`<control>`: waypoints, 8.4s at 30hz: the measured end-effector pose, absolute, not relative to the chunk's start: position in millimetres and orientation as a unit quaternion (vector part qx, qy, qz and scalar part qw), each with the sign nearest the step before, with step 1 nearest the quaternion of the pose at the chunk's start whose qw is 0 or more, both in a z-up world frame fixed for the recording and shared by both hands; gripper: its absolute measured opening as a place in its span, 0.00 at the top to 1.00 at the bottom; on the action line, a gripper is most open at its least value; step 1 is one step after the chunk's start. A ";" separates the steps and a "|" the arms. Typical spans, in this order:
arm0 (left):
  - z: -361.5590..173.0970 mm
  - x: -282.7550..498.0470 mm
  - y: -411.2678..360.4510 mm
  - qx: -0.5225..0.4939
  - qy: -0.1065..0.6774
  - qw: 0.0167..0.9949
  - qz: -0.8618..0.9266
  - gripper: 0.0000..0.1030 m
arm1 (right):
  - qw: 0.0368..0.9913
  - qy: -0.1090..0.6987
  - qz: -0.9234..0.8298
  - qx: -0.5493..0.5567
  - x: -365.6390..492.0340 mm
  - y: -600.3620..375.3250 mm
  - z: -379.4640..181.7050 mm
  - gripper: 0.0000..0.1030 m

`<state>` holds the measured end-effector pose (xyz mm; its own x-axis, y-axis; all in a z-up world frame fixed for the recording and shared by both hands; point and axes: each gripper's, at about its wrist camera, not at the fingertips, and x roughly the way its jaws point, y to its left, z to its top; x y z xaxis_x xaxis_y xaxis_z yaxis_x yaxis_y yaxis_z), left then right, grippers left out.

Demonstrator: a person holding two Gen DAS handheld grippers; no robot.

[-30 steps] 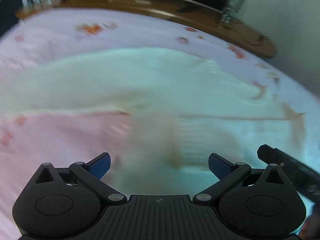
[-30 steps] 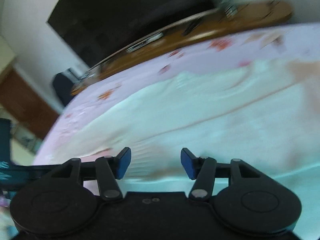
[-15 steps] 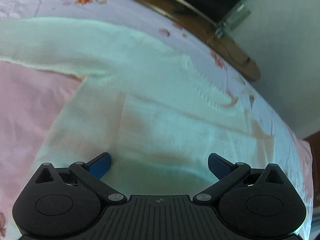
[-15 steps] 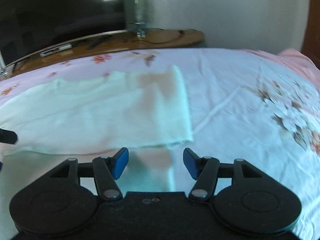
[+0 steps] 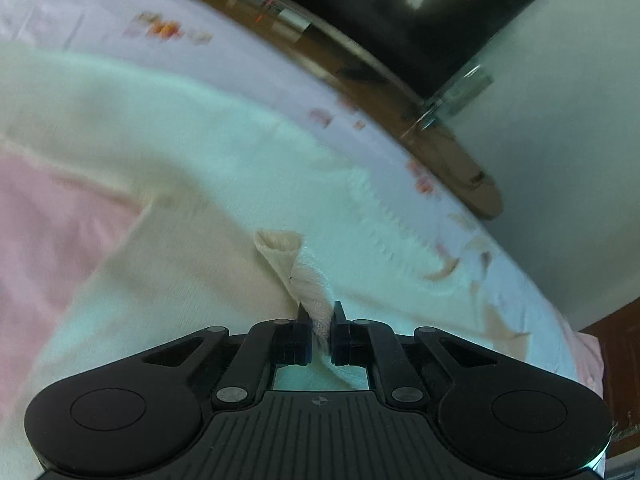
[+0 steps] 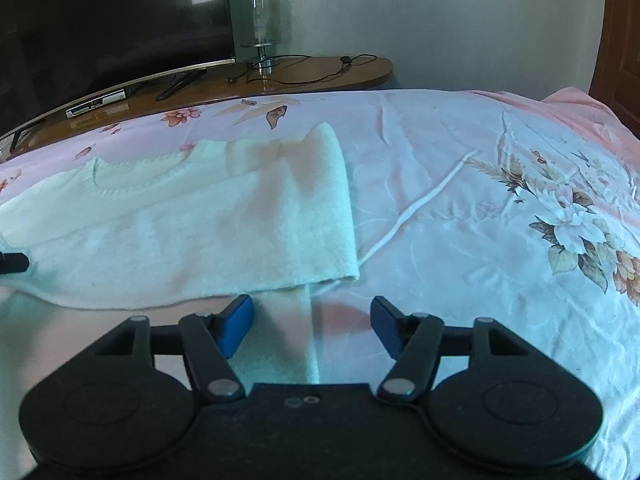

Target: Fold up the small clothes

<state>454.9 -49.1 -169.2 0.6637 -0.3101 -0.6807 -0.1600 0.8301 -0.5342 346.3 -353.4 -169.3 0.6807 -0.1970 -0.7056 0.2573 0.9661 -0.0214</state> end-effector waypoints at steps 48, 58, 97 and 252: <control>-185.4 499.0 -37.1 -0.066 0.395 0.916 0.028 0.12 | 0.918 0.355 -0.115 0.136 488.4 -406.1 -170.3 0.58; -157.5 477.9 -18.2 -0.093 0.391 0.915 0.031 0.11 | 0.925 0.340 -0.134 0.106 479.3 -399.6 -163.8 0.83; -215.3 410.9 315.2 -0.469 0.286 0.810 0.206 0.97 | 0.931 0.358 0.057 -0.028 458.2 -79.7 -167.0 0.62; -180.8 510.7 -19.9 0.000 0.396 0.918 -0.027 0.15 | 0.930 0.347 -0.114 0.027 410.6 -328.7 -158.9 0.63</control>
